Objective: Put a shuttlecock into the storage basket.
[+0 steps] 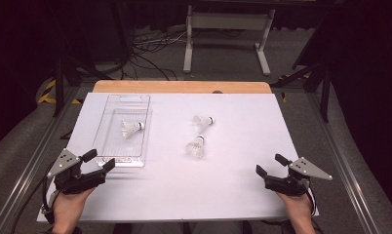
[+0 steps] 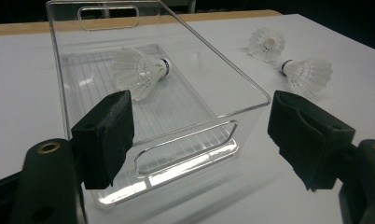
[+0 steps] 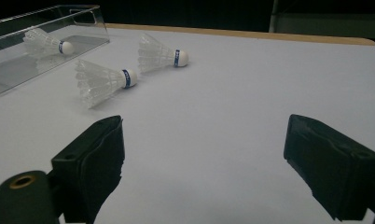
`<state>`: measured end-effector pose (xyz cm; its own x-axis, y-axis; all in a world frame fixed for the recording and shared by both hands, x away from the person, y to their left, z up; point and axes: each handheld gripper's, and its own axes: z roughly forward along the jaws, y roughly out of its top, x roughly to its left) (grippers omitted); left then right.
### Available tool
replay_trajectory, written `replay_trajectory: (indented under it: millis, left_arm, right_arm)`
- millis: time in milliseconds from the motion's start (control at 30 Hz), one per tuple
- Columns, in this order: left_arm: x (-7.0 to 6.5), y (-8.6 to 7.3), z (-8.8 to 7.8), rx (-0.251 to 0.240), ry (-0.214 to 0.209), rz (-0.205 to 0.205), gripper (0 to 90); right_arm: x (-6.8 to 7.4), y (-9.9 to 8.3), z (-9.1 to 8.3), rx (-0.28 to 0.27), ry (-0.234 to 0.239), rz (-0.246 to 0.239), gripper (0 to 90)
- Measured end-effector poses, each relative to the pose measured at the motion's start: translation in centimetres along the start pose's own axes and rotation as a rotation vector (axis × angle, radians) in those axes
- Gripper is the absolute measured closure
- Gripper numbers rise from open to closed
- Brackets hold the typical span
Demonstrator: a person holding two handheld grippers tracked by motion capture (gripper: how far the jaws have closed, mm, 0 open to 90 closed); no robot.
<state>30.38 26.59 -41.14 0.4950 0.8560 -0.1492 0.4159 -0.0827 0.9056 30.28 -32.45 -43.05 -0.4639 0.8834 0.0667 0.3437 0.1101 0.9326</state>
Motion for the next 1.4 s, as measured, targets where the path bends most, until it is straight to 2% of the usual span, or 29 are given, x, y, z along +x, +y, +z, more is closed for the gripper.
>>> replay_trajectory:
  millis: [600, 1233, 1400]
  left_arm:
    - [-0.5, -0.8, 0.1, 0.023, -0.009, 0.022, 23.6]
    - [-1.3, 0.0, 0.6, 0.044, -0.046, 0.009, 23.2]
    - [-1.5, 0.4, 0.8, 0.050, -0.061, 0.020, 22.4]
  right_arm:
    - [0.1, 0.0, 0.0, 0.000, -0.001, -0.001, 13.0]
    - [0.1, 0.0, -0.2, -0.006, 0.008, 0.003, 12.9]
    - [0.1, 0.0, -0.1, -0.006, 0.008, -0.002, 12.9]
